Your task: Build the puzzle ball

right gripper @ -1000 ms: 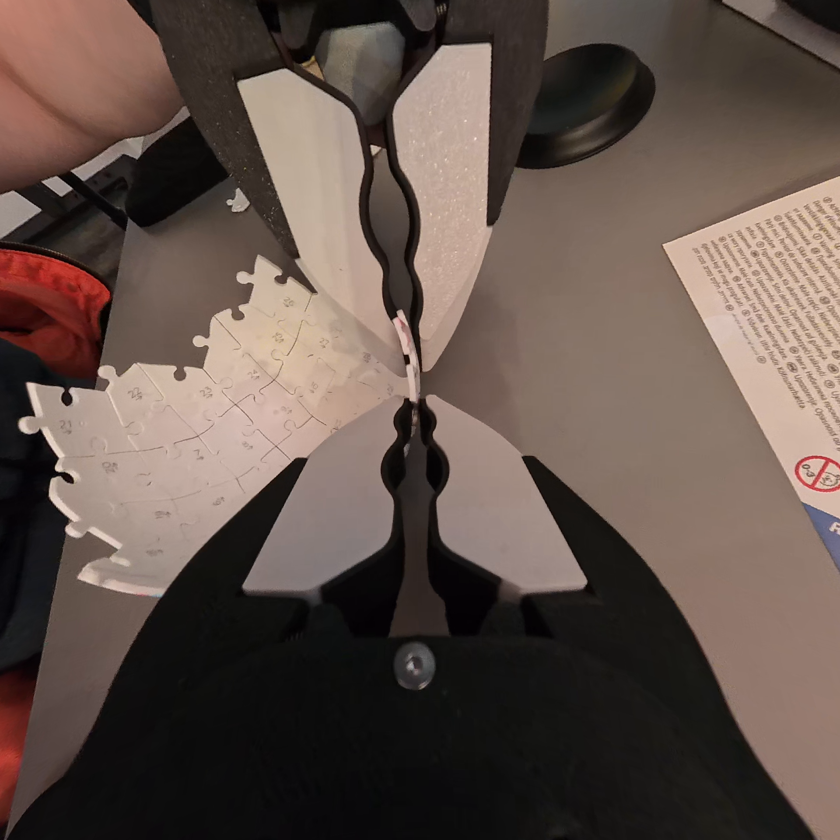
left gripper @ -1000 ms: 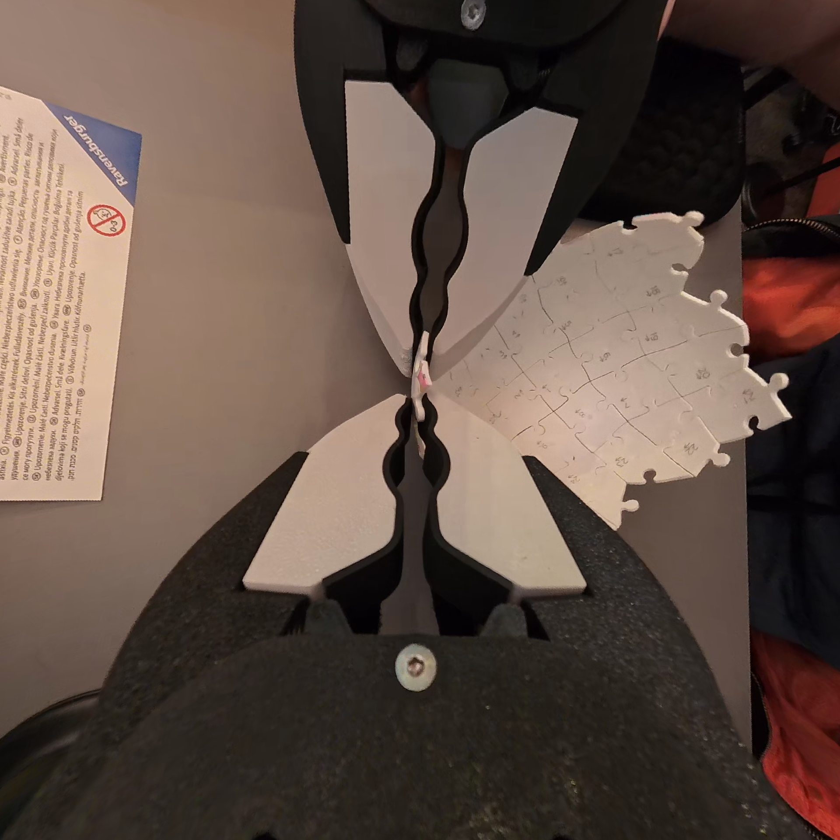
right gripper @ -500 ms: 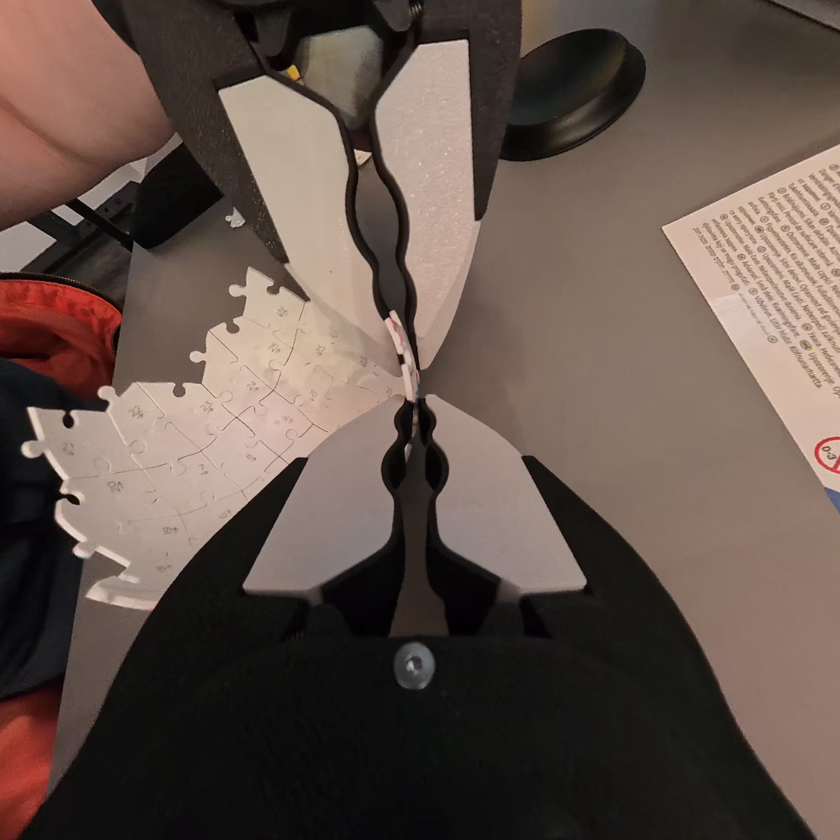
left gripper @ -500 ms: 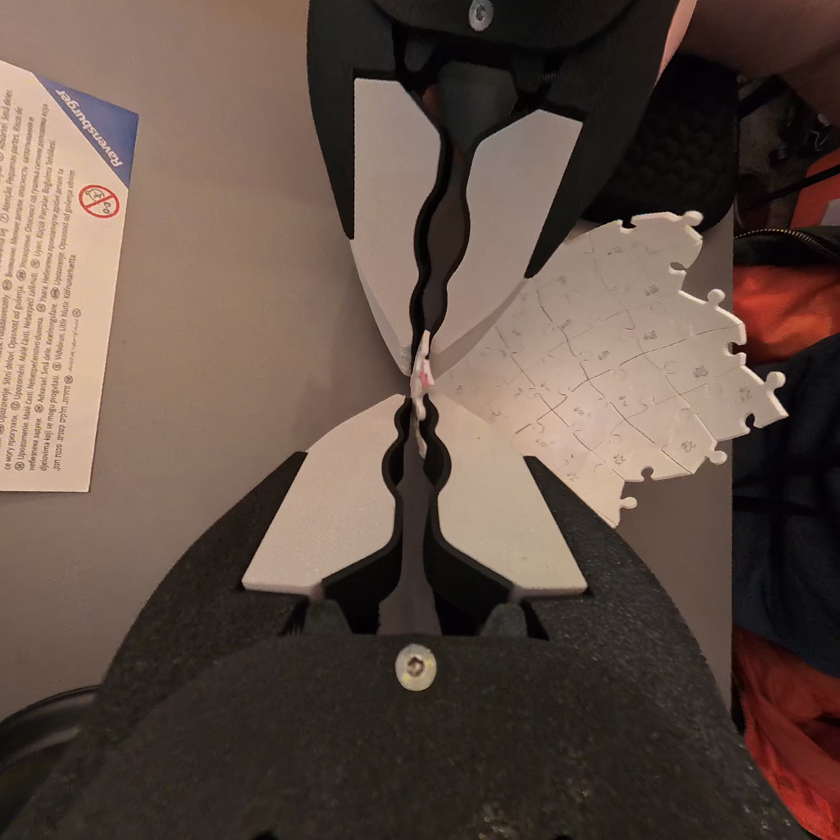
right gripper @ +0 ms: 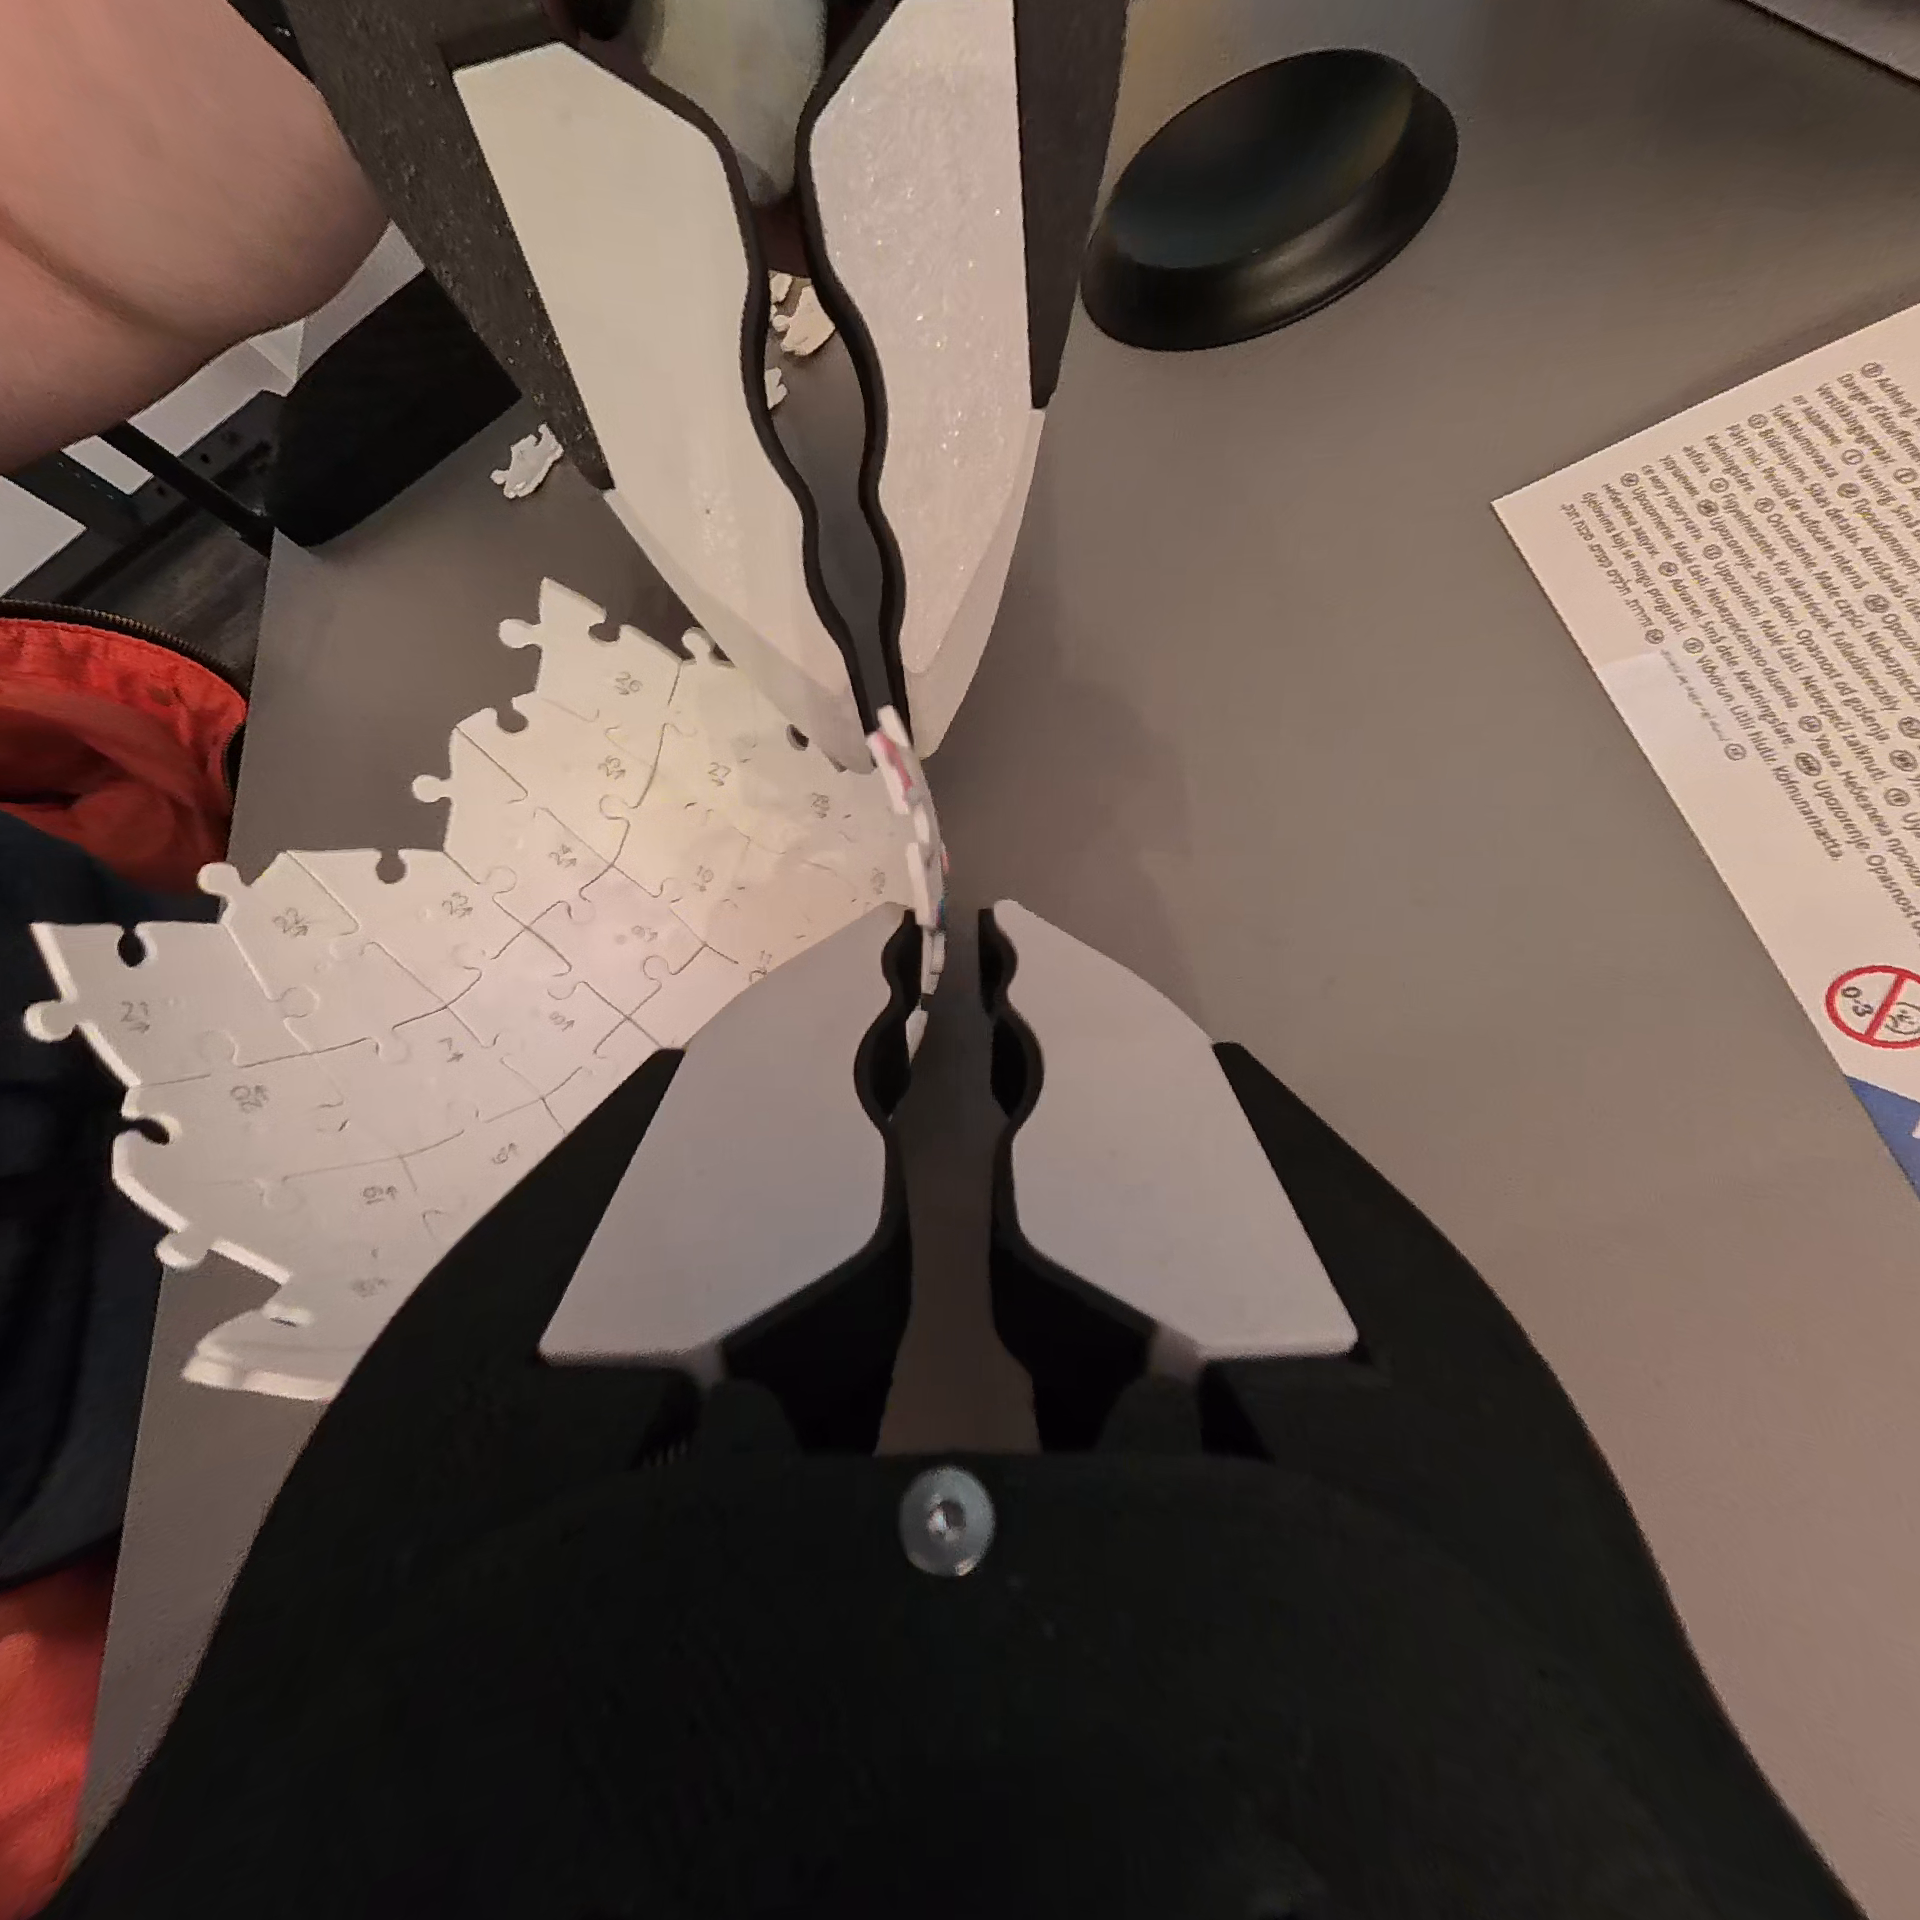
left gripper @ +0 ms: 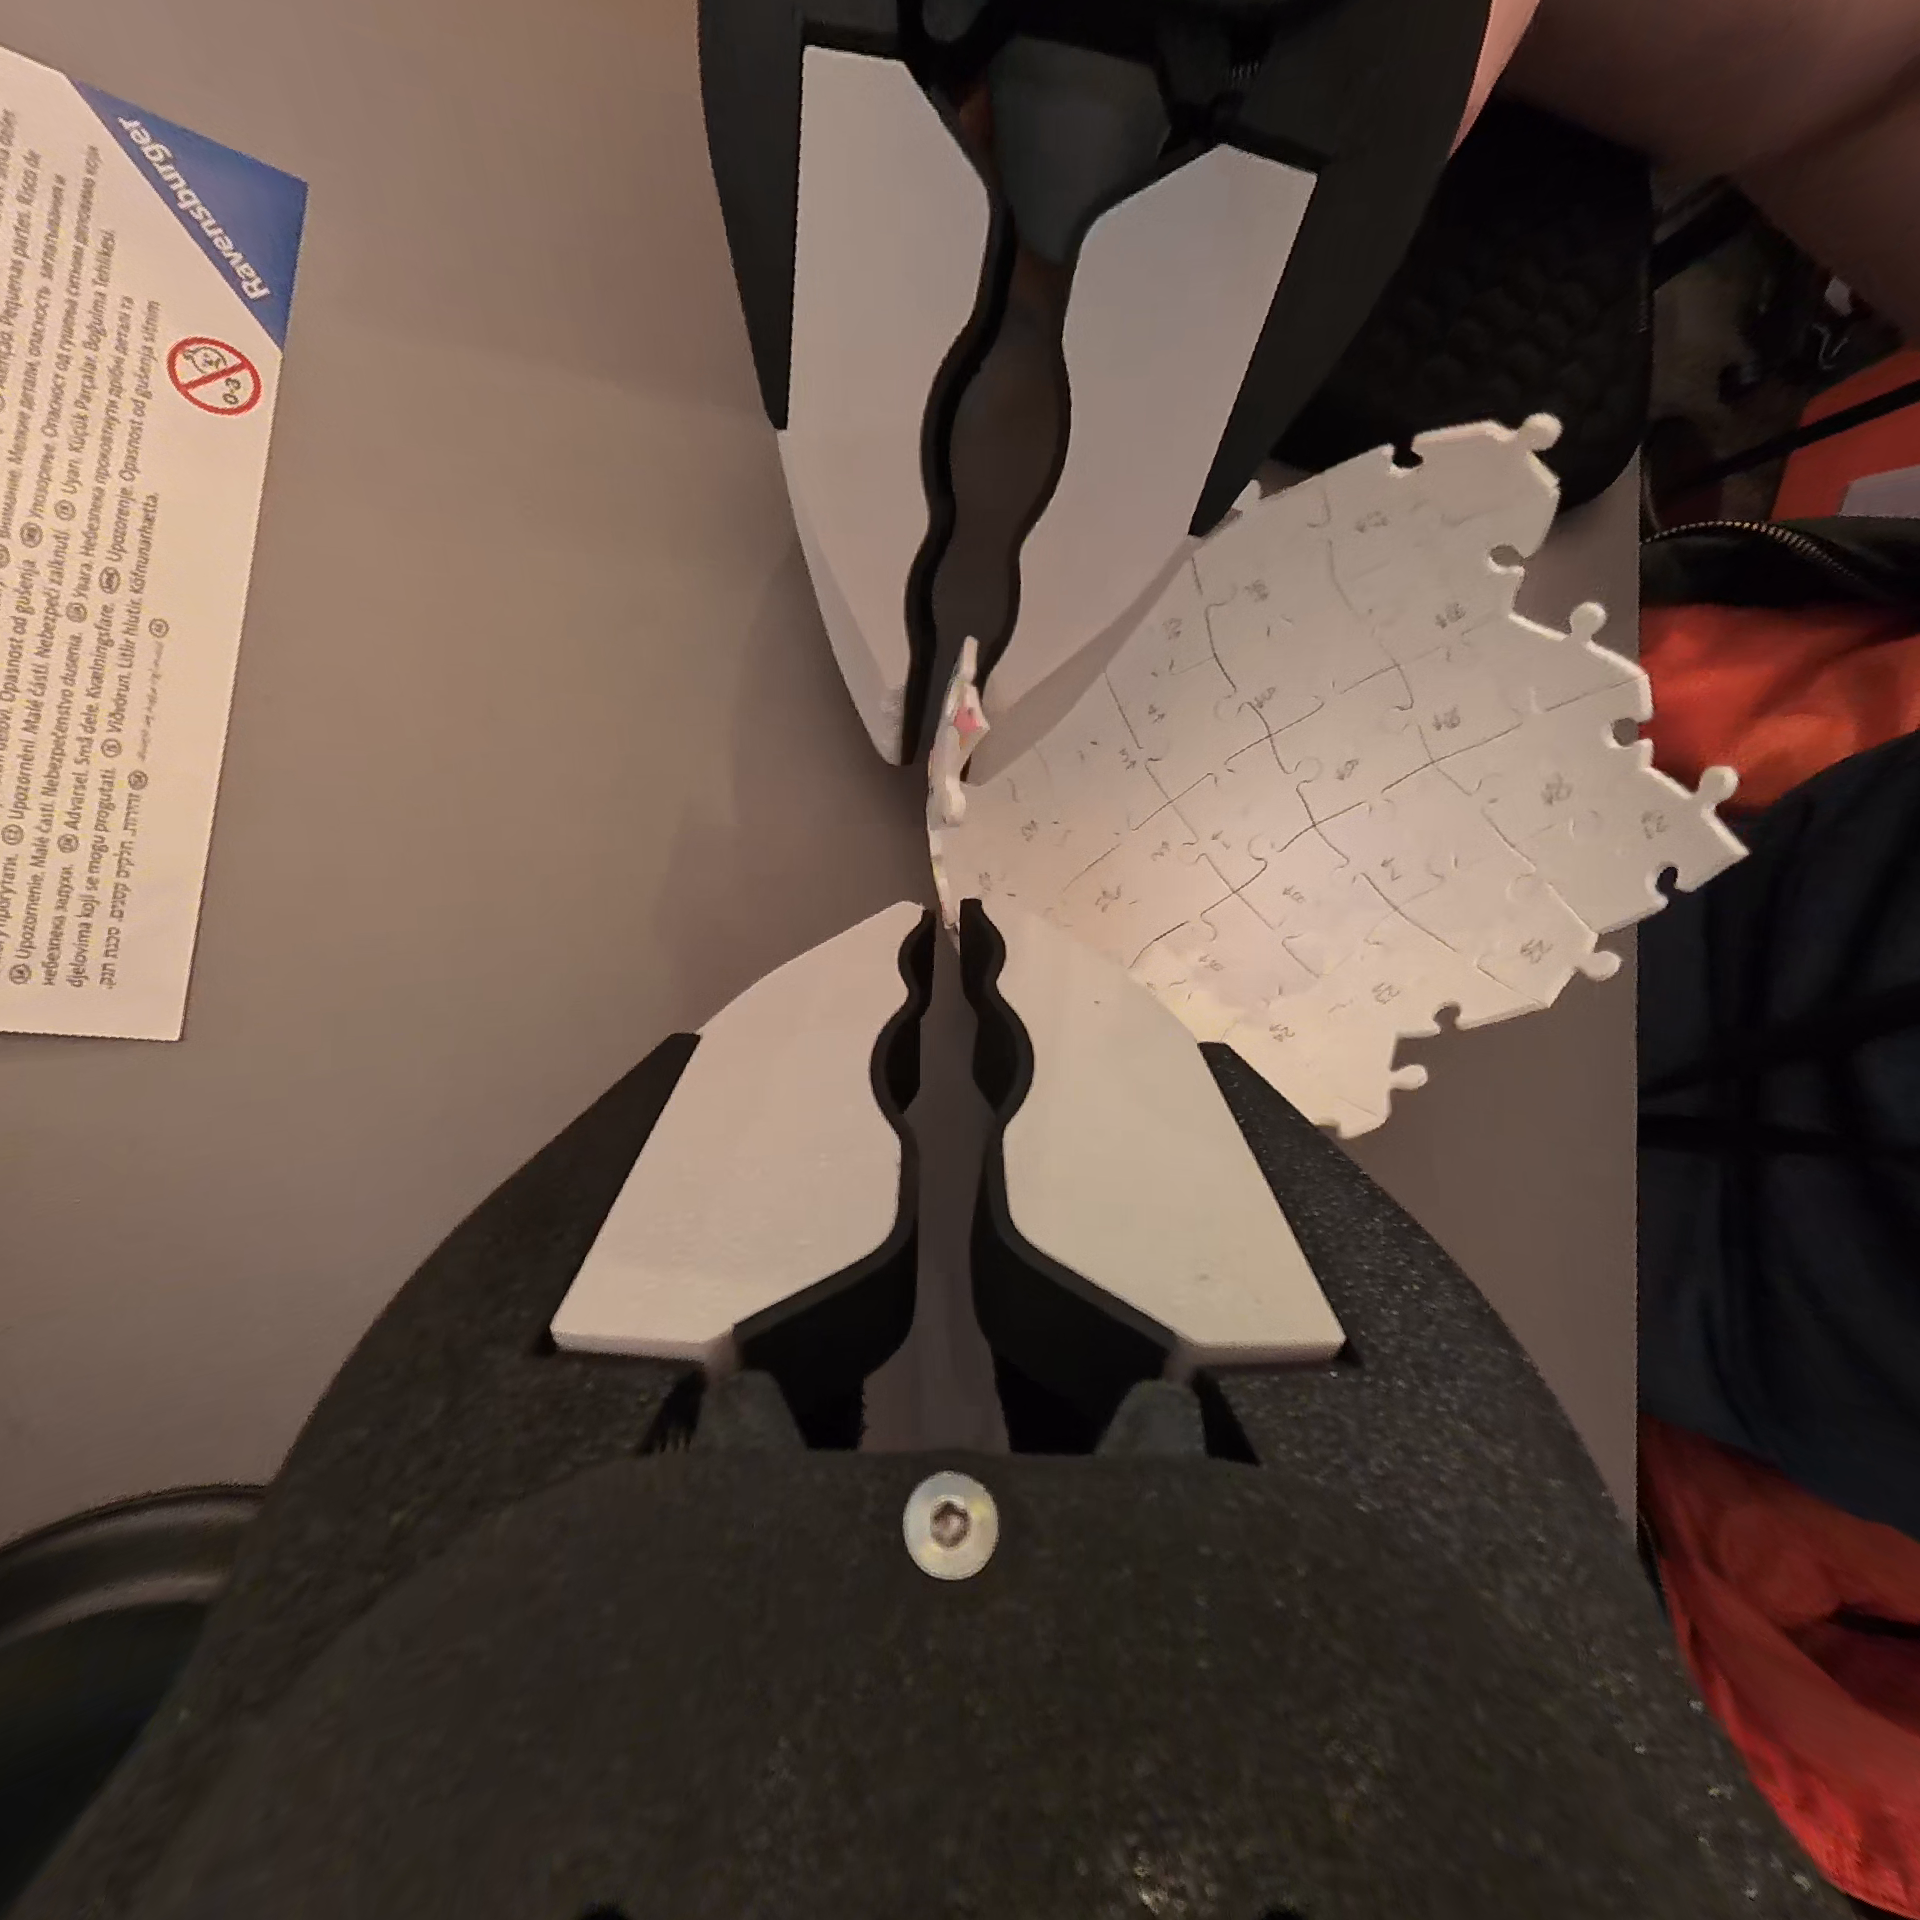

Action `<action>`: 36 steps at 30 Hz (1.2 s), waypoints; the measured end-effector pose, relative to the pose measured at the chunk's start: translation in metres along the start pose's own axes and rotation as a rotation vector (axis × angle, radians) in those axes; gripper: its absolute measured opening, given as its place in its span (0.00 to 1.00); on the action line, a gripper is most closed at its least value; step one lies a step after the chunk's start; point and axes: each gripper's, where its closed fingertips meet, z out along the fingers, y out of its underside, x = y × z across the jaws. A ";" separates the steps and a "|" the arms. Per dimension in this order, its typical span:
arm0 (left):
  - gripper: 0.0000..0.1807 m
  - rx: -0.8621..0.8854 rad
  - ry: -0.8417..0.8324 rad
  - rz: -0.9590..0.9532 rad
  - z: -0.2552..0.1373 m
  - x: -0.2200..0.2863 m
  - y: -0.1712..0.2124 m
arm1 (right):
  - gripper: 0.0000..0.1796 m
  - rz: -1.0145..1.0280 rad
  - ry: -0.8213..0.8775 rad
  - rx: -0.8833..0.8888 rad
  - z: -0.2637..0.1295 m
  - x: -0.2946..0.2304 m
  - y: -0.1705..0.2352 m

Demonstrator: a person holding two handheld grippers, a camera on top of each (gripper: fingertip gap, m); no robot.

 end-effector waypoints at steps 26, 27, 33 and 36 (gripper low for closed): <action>0.17 0.436 -0.149 -0.082 -0.112 0.045 0.038 | 0.11 -0.054 -0.036 0.062 -0.012 -0.020 -0.005; 0.17 0.417 -0.206 -0.089 -0.119 0.049 0.054 | 0.11 -0.055 -0.034 0.064 -0.012 -0.019 -0.006; 0.16 0.309 -0.313 -0.226 -0.125 0.083 0.153 | 0.13 -0.066 -0.027 0.077 -0.015 -0.018 -0.010; 0.17 0.160 -0.367 -0.208 -0.110 0.094 0.201 | 0.14 -0.071 -0.023 0.083 -0.018 -0.017 -0.012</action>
